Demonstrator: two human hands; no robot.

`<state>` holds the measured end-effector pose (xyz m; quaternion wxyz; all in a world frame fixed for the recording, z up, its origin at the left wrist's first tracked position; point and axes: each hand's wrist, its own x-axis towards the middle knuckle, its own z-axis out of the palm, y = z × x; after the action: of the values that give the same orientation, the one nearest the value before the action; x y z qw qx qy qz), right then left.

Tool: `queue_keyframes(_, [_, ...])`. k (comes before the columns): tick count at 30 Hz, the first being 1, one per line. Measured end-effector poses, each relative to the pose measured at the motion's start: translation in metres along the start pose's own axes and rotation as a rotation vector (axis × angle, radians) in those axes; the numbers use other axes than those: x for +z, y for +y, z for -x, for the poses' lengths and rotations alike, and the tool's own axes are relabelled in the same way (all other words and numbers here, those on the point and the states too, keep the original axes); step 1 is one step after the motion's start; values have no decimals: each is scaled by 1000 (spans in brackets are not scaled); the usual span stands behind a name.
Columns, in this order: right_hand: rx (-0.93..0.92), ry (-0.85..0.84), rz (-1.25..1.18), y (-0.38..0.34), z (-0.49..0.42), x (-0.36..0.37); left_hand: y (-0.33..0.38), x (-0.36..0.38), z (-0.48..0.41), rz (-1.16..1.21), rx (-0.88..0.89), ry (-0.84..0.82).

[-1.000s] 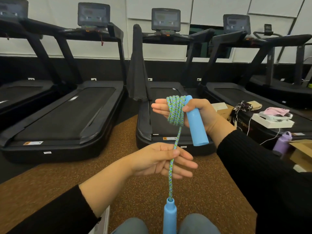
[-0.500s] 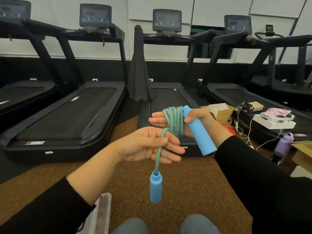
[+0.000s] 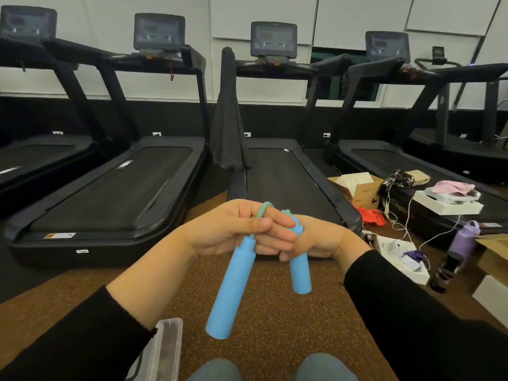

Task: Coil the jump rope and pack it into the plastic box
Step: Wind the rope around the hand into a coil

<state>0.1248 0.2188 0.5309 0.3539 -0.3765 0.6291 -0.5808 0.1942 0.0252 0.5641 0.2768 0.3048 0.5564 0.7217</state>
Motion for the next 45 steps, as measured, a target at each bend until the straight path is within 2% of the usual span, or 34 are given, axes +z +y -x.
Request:
queue_keyframes(3, [23,-15,59,5,-1,7,5,-3,0,-63,5,70])
queue_keyframes(7, [76,-89,107,11,-4,17,12,-10,-4,-241,-13,242])
queue_keyframes(11, [102,-188,142,15,-4,24,17,-20,-5,-267,-19,259])
queue_keyframes(17, [126,-232,146,14,2,32,19,-32,-6,-389,-84,286])
queue_keyframes(23, [-51,-325,138,12,2,44,11,-48,-10,-582,-46,338])
queue_keyframes(27, [-158,-306,62,8,5,52,3,-52,-14,-623,10,370])
queue_keyframes(30, [-229,-232,-14,0,9,55,-3,-50,-17,-627,46,406])
queue_keyframes(36, [-228,-178,9,-16,7,53,-27,-52,-25,-547,108,464])
queue_keyframes(42, [-277,-120,-113,-31,1,44,-45,-44,-28,-487,115,583])
queue_keyframes(45, [-320,-78,-178,-42,-4,35,-55,-36,-35,-415,214,639])
